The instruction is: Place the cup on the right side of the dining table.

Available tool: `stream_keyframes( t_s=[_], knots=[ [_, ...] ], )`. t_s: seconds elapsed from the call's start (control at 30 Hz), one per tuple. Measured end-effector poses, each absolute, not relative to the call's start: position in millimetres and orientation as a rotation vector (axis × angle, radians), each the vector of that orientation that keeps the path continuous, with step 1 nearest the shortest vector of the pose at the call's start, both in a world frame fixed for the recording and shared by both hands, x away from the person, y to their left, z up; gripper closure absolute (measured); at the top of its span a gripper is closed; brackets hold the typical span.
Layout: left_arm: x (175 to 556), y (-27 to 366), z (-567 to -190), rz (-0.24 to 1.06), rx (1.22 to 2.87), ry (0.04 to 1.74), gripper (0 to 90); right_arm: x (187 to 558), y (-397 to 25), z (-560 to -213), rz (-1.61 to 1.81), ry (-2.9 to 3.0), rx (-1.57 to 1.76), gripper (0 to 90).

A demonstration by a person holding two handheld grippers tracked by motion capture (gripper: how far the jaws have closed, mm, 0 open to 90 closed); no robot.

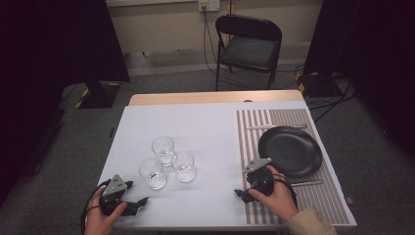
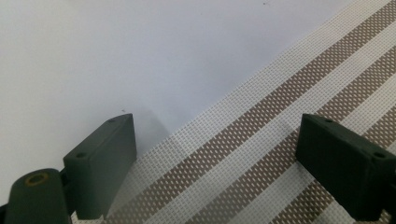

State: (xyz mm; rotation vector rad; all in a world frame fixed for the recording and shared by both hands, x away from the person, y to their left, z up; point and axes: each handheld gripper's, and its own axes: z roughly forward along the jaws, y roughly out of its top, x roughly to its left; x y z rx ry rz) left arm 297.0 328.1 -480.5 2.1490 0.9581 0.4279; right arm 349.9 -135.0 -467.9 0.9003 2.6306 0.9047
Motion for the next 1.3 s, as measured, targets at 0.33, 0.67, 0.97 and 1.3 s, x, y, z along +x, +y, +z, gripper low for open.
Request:
stream_keyframes(
  t_s=[0.33, 0.67, 0.97, 1.3],
  knots=[
    [296.9, 328.2, -480.6, 0.429, 2.146, 0.96, 13.8, 358.6, -133.6, -460.0, 0.87, 2.708, 0.882, 13.6],
    [296.9, 328.3, -480.7, 0.428, 2.145, 0.958, 13.8, 365.9, -127.6, -450.9, 0.892, 2.723, 0.85, 14.0],
    [296.9, 328.4, -480.7, 0.428, 2.145, 0.958, 13.8, 370.6, -124.8, -444.8, 0.91, 2.713, 0.855, 14.1],
    [296.9, 328.5, -480.7, 0.428, 2.146, 0.958, 13.8, 375.7, -117.9, -439.9, 0.911, 2.738, 0.857, 14.1]
  ],
)
